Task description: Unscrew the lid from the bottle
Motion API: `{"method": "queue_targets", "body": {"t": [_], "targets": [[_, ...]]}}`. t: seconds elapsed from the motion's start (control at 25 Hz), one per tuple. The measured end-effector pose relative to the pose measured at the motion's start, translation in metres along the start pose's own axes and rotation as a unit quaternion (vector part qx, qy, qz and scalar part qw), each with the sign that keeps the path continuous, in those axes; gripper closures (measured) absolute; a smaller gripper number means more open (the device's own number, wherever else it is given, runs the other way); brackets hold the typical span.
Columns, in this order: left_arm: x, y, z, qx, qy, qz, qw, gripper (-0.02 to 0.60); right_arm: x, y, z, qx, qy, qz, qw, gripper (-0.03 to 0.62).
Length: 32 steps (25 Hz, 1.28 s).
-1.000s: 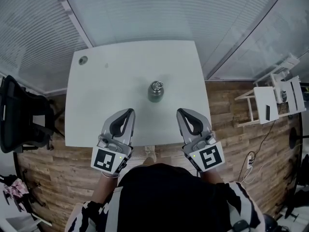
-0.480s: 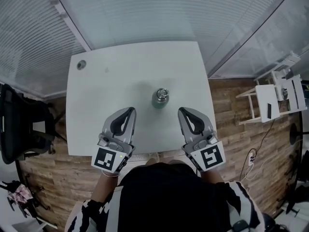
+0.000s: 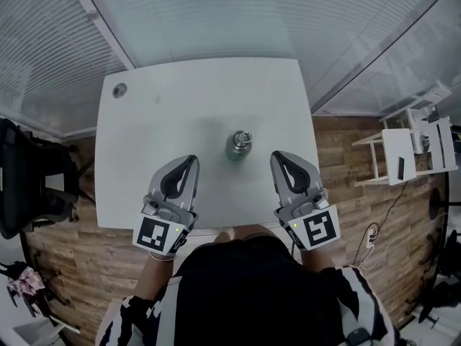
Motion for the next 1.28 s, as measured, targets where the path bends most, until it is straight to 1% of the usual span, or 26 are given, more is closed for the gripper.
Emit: {"method": "queue_targets", "body": {"t": [0.16,0.28,0.52,0.88,1.16,1.28], "targets": [[-0.002,0.002,0.003,-0.015,0.006,0.000,0.9999,0.583,0.002,0.000,0.007,-0.013,-0.002,0.007,1.000,0.594],[-0.006,0.001,0.007,-0.028,0.008,0.004,0.9996,0.583,0.000,-0.002,0.012,-0.024,-0.004,0.003,1.000,0.594],[-0.010,0.009,0.014,-0.041,0.011,0.008,0.9991,0.583,-0.002,-0.004,0.022,-0.042,-0.008,0.003,0.999,0.594],[-0.005,0.014,0.018,-0.047,0.012,0.003,0.9988,0.583,0.003,0.001,0.028,-0.062,-0.007,-0.001,0.998,0.594],[0.002,0.019,0.019,-0.036,0.016,-0.007,0.9992,0.581,0.009,0.004,0.034,-0.061,-0.007,-0.004,0.998,0.593],[0.007,0.019,0.018,-0.034,0.016,-0.010,0.9993,0.544,0.012,0.006,0.037,-0.056,-0.006,-0.007,0.998,0.592]]}}
Point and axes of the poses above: the fingertips, and each gripper's own axes: y forward along the fingers, z to its right, x out of its underside, the point moved 9 cm from there along -y, backward along the fingers, and after that the axes turned 6 degrees about -z, right-handed, at the moved point
